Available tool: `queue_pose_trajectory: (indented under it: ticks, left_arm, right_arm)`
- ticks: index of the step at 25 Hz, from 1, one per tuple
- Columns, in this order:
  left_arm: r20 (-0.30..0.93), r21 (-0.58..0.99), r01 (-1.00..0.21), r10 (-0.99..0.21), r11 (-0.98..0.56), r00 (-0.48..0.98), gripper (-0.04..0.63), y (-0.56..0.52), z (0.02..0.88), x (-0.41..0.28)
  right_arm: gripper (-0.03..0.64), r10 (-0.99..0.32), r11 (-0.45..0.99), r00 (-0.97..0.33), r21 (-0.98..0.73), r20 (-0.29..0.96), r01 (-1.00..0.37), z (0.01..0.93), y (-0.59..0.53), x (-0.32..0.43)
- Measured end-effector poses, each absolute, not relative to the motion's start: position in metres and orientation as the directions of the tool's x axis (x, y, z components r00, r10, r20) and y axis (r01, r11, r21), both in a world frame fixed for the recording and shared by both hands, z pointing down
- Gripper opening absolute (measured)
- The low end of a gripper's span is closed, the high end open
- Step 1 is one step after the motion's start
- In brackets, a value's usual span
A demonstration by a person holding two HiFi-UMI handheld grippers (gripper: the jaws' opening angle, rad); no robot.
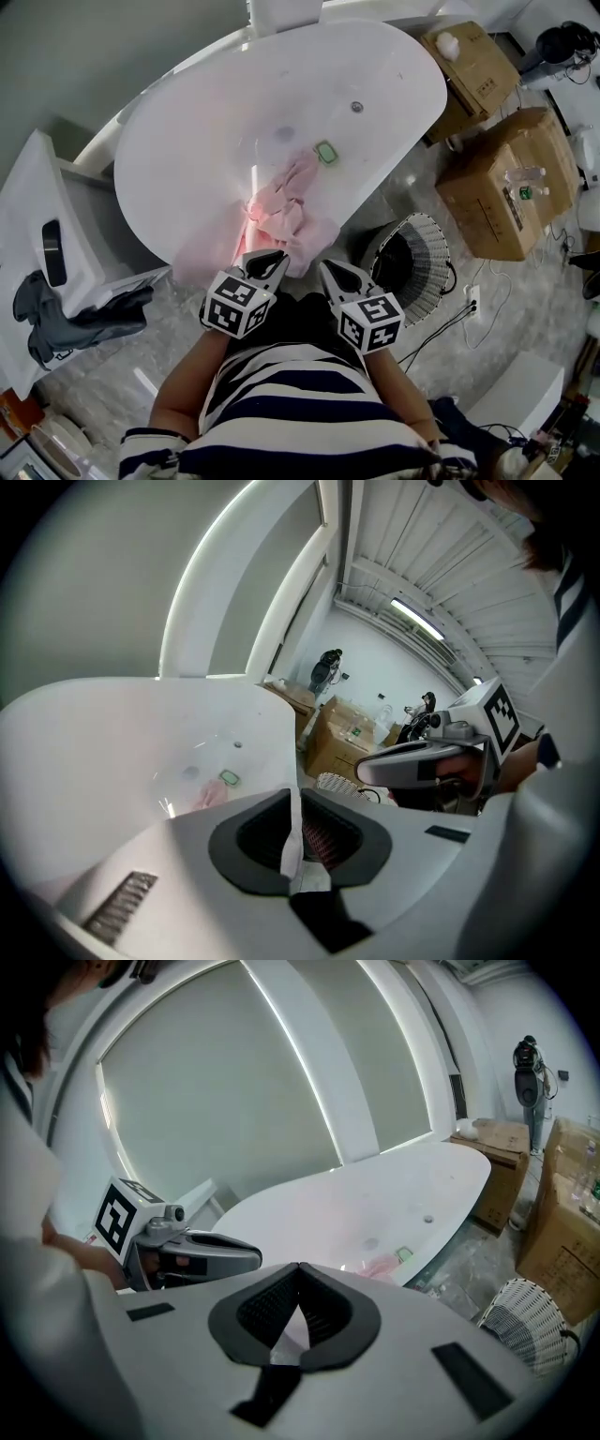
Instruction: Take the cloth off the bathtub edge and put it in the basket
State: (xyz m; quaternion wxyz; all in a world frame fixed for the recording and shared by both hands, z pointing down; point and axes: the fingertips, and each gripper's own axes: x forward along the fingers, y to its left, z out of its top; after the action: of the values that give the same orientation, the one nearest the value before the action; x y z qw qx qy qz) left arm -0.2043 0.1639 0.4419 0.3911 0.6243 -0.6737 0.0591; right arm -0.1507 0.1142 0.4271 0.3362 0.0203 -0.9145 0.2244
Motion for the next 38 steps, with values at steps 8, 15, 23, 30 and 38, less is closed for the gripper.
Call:
queue_pose_trajectory:
  ticks: [8,15,23,30,38]
  left_arm:
    - [0.631,0.422,-0.897,-0.754,0.134,0.184,0.038,0.156,0.464,-0.23]
    - [0.674,0.422,-0.898,-0.706,0.126,0.218,0.048,0.147,0.493,-0.236]
    - [0.73,0.471,-0.843,-0.652,0.262,0.205,0.106,0.128,0.529,-0.247]
    - [0.806,0.446,-0.82,-0.558,0.358,0.195,0.128,0.11,0.576,-0.253]
    - [0.855,0.447,-0.799,-0.456,0.402,0.248,0.203,0.102,0.625,-0.26]
  right_arm:
    - [0.026,0.126,0.884,-0.767,-0.422,0.629,-0.201,0.437,0.111,-0.175]
    - [0.026,0.191,0.867,-0.739,-0.463,0.647,-0.182,0.451,0.106,-0.174]
    - [0.026,0.263,0.889,-0.713,-0.45,0.65,-0.084,0.461,0.089,-0.191]
    - [0.026,0.307,0.884,-0.682,-0.464,0.664,-0.053,0.476,0.074,-0.192]
    - [0.026,0.348,0.874,-0.64,-0.484,0.685,-0.043,0.496,0.058,-0.192]
